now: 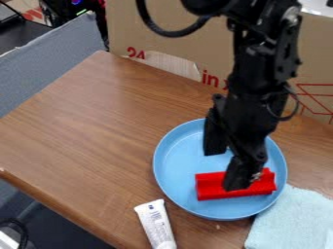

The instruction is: Move the red object to the left side of the table

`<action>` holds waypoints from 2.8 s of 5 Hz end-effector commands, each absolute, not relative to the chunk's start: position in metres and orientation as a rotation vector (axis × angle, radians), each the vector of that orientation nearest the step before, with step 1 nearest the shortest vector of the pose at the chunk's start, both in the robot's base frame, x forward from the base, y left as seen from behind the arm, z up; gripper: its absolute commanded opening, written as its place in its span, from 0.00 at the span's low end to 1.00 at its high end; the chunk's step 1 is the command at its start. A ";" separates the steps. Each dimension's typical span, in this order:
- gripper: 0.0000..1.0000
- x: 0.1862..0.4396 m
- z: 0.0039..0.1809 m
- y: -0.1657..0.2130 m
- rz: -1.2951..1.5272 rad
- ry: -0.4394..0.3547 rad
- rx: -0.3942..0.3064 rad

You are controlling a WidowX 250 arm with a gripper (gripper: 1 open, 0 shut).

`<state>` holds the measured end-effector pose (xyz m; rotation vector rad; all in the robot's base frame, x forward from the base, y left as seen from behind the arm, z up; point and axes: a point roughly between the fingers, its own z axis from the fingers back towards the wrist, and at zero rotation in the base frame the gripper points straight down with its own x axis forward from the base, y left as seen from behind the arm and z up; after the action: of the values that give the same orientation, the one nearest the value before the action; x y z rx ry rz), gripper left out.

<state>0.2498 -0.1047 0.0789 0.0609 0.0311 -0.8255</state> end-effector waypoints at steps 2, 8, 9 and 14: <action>1.00 0.264 0.092 -0.110 -0.853 -0.061 0.082; 1.00 0.250 0.105 -0.112 -0.848 -0.146 0.150; 1.00 0.243 0.085 -0.112 -0.855 -0.167 0.150; 1.00 0.280 0.089 -0.106 -0.831 -0.188 0.143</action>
<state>0.2750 -0.1030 0.0754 0.1399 -0.1371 -0.8281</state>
